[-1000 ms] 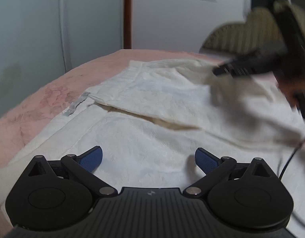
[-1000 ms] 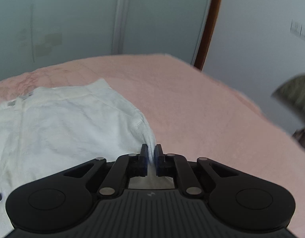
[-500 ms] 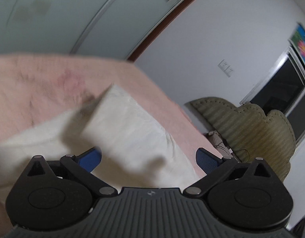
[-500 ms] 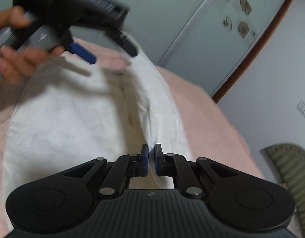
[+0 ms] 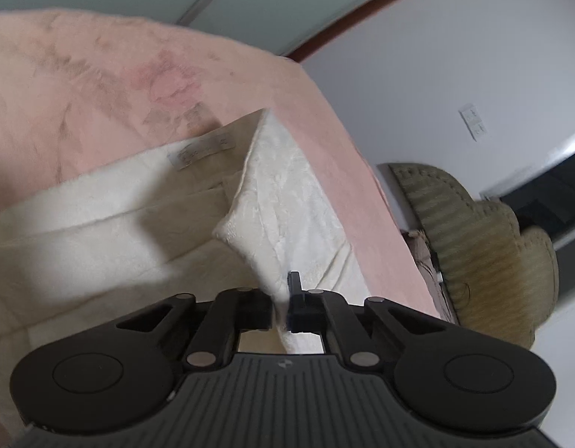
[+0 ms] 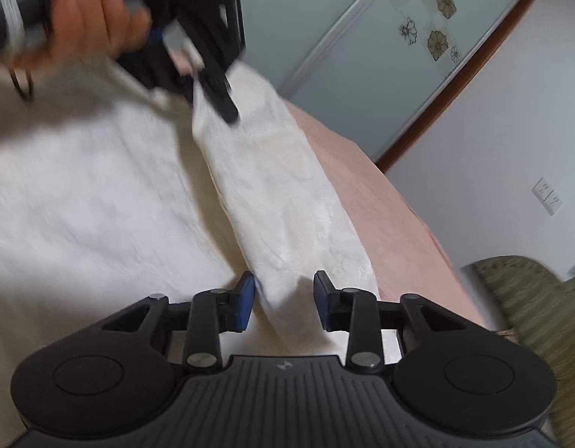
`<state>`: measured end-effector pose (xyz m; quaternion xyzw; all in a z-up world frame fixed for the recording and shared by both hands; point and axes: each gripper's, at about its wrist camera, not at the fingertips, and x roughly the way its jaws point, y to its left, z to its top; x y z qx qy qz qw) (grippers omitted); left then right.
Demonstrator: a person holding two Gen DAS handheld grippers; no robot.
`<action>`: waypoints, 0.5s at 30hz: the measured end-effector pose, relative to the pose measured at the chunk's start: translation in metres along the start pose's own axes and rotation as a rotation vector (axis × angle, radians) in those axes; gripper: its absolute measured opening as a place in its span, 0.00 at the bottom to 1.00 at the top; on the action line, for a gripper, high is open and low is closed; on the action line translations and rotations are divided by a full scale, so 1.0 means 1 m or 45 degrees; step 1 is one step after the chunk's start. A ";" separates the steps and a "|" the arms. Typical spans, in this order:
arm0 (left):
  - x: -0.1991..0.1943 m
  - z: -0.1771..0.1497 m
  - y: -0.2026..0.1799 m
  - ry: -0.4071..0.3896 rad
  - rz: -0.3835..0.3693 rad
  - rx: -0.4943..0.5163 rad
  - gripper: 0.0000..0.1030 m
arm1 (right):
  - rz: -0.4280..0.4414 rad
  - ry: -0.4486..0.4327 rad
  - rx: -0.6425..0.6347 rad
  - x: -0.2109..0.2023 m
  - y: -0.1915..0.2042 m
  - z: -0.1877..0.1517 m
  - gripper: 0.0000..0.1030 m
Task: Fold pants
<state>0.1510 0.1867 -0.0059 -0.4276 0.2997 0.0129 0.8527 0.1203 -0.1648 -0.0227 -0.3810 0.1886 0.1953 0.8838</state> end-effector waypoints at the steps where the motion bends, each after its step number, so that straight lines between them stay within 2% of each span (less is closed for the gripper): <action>1: -0.005 0.001 -0.002 -0.001 -0.007 0.045 0.05 | 0.001 0.011 0.045 0.001 -0.003 0.001 0.23; 2: -0.011 0.001 -0.003 -0.004 -0.014 0.090 0.05 | -0.004 0.014 0.076 -0.003 -0.004 0.003 0.15; 4: -0.030 -0.001 -0.008 -0.016 -0.011 0.203 0.05 | -0.020 -0.014 0.068 -0.021 -0.001 0.010 0.14; 6: -0.053 -0.008 -0.011 -0.012 0.017 0.330 0.05 | 0.023 -0.046 0.080 -0.048 0.005 0.018 0.14; 10: -0.081 -0.025 -0.014 0.025 0.146 0.658 0.06 | 0.240 -0.089 0.182 -0.100 0.018 0.027 0.13; 12: -0.079 -0.037 -0.009 0.046 0.246 0.792 0.07 | 0.341 -0.085 0.234 -0.111 0.029 0.028 0.13; 14: -0.067 -0.047 -0.001 0.082 0.339 0.864 0.08 | 0.410 -0.068 0.283 -0.107 0.038 0.027 0.11; 15: -0.067 -0.052 0.001 0.070 0.361 0.879 0.08 | 0.453 -0.059 0.320 -0.102 0.040 0.027 0.07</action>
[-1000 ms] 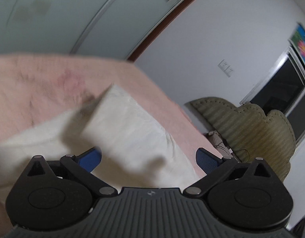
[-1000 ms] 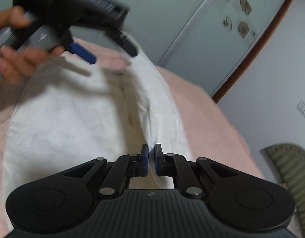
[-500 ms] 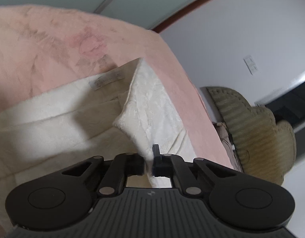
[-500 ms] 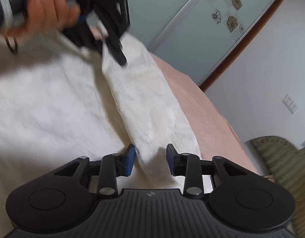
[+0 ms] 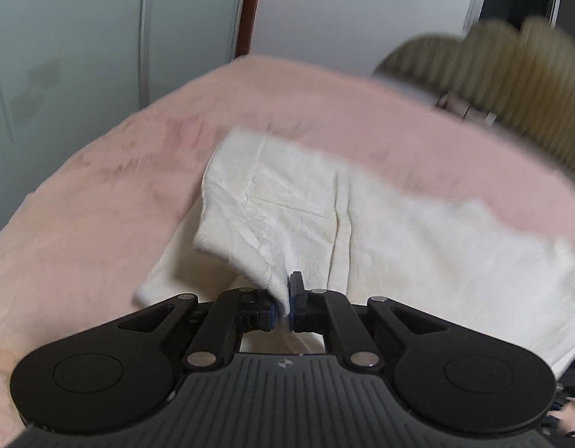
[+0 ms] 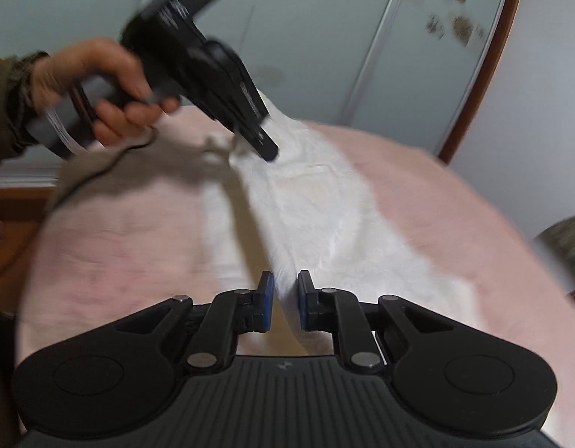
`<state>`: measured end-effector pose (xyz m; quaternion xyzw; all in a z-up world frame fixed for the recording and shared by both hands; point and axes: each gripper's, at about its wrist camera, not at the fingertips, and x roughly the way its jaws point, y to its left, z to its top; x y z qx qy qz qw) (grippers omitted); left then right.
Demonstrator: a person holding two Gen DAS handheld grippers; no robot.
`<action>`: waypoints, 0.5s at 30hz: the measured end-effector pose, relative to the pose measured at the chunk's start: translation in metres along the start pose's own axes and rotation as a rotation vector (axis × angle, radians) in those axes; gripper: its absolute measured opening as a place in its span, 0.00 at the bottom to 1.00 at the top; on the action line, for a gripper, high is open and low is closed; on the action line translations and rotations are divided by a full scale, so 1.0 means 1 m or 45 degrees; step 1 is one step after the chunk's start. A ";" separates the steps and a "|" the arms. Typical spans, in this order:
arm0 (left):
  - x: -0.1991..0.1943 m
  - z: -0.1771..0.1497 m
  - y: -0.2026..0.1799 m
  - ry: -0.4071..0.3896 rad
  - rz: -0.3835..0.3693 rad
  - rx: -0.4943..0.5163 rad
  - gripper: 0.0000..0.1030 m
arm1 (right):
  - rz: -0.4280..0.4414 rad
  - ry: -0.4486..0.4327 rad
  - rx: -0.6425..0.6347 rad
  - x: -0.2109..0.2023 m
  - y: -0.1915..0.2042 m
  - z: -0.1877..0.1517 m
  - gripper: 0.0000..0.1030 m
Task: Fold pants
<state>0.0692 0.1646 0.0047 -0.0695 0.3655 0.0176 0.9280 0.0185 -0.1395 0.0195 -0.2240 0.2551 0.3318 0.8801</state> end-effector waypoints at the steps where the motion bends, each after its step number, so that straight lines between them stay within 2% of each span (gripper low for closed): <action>1: -0.003 -0.004 -0.001 -0.026 0.015 0.014 0.08 | 0.037 0.004 0.036 0.005 0.001 0.000 0.07; 3: -0.012 -0.006 -0.002 -0.077 0.042 0.029 0.10 | 0.067 0.007 0.046 0.009 0.007 0.003 0.06; 7: -0.016 -0.008 0.006 -0.086 0.023 -0.051 0.10 | 0.007 -0.013 0.041 0.004 0.009 0.001 0.07; 9: -0.020 -0.012 0.005 -0.102 0.029 -0.063 0.10 | -0.103 -0.073 0.040 -0.011 0.005 -0.003 0.07; 11: -0.023 -0.011 0.004 -0.122 0.034 -0.062 0.10 | -0.230 -0.047 0.017 -0.019 -0.004 -0.006 0.08; 12: -0.024 -0.009 0.002 -0.122 0.036 -0.061 0.10 | -0.259 -0.010 -0.019 -0.021 -0.009 -0.008 0.09; 13: -0.024 -0.008 0.002 -0.119 0.036 -0.063 0.10 | -0.288 0.045 -0.073 -0.022 -0.013 -0.012 0.15; 15: -0.023 -0.007 0.002 -0.108 0.031 -0.060 0.10 | -0.373 0.083 -0.179 -0.028 -0.015 -0.021 0.26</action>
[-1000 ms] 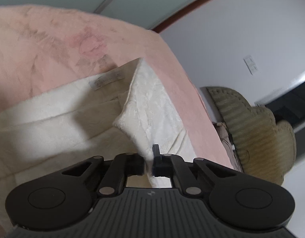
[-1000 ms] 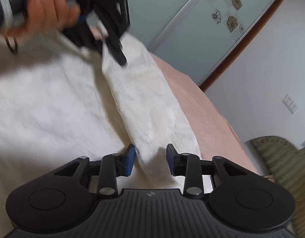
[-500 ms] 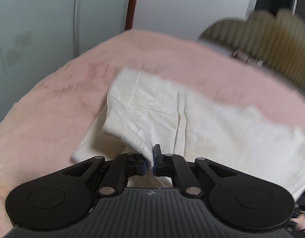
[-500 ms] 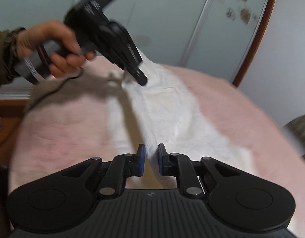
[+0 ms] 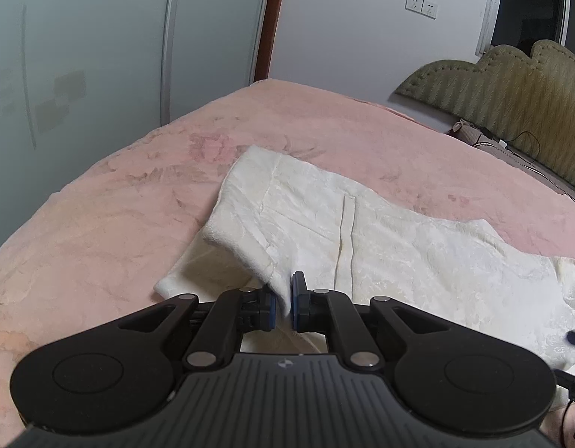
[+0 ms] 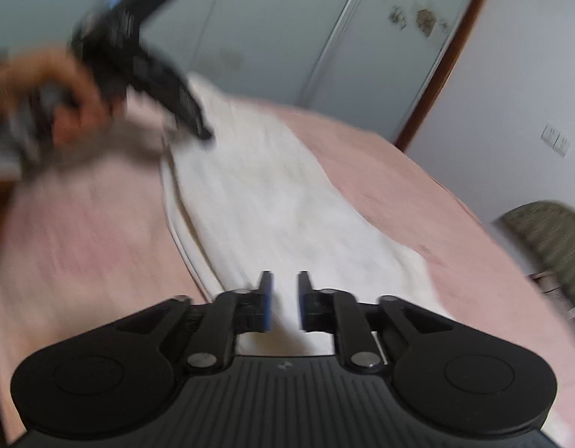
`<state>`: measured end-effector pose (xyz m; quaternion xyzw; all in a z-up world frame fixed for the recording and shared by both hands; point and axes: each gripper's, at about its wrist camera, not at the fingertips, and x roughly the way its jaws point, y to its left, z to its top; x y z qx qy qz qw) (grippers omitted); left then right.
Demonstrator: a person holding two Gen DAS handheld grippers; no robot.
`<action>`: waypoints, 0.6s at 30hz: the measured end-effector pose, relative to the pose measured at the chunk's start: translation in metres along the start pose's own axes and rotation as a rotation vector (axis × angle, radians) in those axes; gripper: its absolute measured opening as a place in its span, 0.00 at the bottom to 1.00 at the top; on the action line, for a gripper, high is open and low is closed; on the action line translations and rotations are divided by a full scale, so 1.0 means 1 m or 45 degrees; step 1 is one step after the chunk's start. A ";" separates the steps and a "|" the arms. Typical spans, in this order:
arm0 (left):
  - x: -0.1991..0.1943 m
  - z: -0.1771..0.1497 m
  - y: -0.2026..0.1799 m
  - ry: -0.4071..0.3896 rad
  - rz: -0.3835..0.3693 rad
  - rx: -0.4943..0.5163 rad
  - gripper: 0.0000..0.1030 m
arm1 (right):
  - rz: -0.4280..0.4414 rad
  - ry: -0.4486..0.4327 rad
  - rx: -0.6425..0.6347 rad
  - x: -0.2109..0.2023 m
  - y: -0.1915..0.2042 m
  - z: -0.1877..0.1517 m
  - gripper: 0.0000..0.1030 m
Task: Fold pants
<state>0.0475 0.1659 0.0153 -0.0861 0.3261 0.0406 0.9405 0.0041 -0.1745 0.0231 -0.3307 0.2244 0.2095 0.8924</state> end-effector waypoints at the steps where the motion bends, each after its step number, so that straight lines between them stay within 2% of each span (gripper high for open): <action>1: 0.001 0.000 0.000 0.006 0.000 0.002 0.11 | -0.025 0.005 -0.051 -0.003 0.000 -0.006 0.32; 3: 0.002 0.001 0.002 0.013 0.008 -0.005 0.15 | -0.056 0.055 -0.128 -0.008 0.005 -0.023 0.41; 7: 0.005 0.002 0.005 0.025 0.020 -0.034 0.21 | -0.106 0.160 -0.197 -0.004 0.008 -0.045 0.42; 11: 0.007 0.002 0.000 0.030 0.040 -0.013 0.16 | -0.199 0.131 -0.257 0.013 0.023 -0.051 0.40; 12: 0.005 0.002 -0.002 0.022 0.048 0.003 0.13 | -0.177 0.106 -0.218 0.018 0.023 -0.050 0.30; 13: 0.002 0.003 -0.004 0.009 0.057 0.020 0.13 | -0.134 0.104 -0.161 0.023 0.021 -0.047 0.09; 16: -0.011 0.005 -0.004 -0.039 0.063 0.064 0.13 | -0.115 0.097 -0.159 0.018 0.023 -0.047 0.06; 18: -0.011 0.006 0.000 -0.023 0.058 0.065 0.13 | -0.039 0.068 -0.088 -0.001 0.018 -0.043 0.05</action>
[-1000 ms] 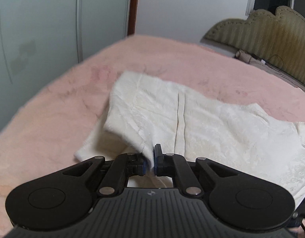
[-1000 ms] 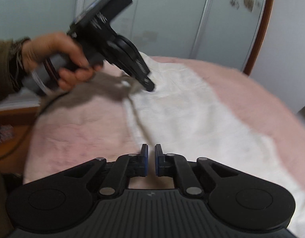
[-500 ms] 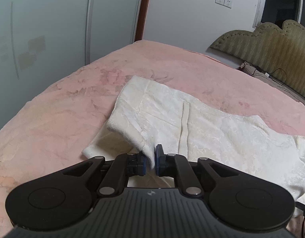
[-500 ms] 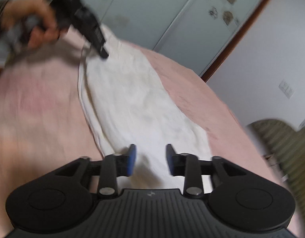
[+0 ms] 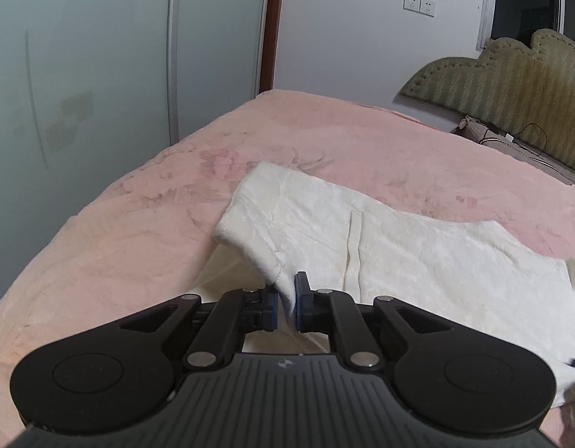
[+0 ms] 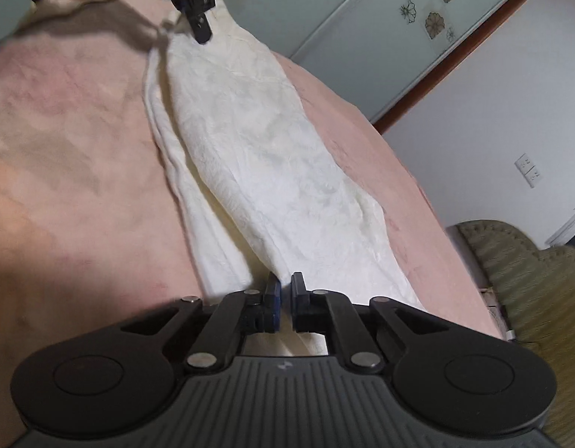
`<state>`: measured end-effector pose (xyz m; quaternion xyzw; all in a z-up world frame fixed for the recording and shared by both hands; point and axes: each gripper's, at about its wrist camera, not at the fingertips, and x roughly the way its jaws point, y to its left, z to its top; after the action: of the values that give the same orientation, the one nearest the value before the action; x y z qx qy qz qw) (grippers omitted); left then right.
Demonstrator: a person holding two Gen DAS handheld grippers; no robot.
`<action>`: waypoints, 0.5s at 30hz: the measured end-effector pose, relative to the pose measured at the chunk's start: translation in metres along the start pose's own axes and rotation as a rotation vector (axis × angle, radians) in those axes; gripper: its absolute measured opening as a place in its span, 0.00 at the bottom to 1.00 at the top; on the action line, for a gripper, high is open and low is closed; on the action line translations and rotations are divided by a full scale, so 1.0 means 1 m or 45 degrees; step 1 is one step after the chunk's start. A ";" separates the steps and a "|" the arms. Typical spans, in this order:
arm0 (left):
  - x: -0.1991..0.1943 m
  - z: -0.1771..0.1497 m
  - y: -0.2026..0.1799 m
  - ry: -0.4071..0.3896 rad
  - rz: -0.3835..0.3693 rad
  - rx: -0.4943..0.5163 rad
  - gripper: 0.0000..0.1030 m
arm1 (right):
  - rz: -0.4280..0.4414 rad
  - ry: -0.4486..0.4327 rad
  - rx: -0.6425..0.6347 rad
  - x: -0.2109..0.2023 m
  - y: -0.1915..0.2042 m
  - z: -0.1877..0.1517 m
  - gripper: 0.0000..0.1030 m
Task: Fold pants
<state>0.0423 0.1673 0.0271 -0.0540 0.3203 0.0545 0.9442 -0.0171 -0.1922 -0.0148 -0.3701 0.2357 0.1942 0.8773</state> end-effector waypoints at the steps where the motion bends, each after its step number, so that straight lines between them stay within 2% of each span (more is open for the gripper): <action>1: 0.004 -0.001 0.002 0.023 0.001 -0.004 0.13 | 0.039 -0.018 0.029 -0.011 -0.003 0.002 0.05; 3: 0.016 -0.006 0.004 0.069 0.025 0.001 0.18 | 0.115 -0.015 0.074 -0.019 -0.002 0.005 0.05; 4: 0.020 -0.009 0.003 0.061 0.037 0.002 0.19 | 0.120 -0.003 0.070 -0.016 0.001 0.005 0.05; 6: 0.018 -0.012 0.002 0.036 0.040 0.027 0.21 | 0.046 0.010 0.048 -0.003 0.009 0.001 0.05; 7: 0.015 -0.012 0.003 0.032 0.041 0.033 0.26 | 0.074 0.051 0.059 0.003 0.009 -0.001 0.06; 8: 0.011 -0.011 0.004 0.026 0.049 0.037 0.39 | 0.065 0.045 0.063 0.002 0.009 0.000 0.06; 9: 0.005 -0.011 0.007 0.016 0.090 0.038 0.47 | 0.065 0.055 0.068 -0.002 0.007 0.002 0.08; 12: -0.013 -0.006 0.015 -0.046 0.202 0.042 0.47 | 0.167 0.068 0.171 -0.022 -0.011 0.000 0.11; 14: -0.025 0.000 0.015 -0.101 0.274 0.035 0.47 | 0.233 0.010 0.308 -0.037 -0.027 -0.006 0.11; 15: -0.029 0.004 0.011 -0.126 0.278 0.043 0.47 | 0.248 -0.038 0.396 -0.041 -0.034 -0.009 0.11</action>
<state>0.0207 0.1768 0.0471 0.0000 0.2783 0.1543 0.9480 -0.0356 -0.2281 0.0219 -0.2026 0.2845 0.2449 0.9045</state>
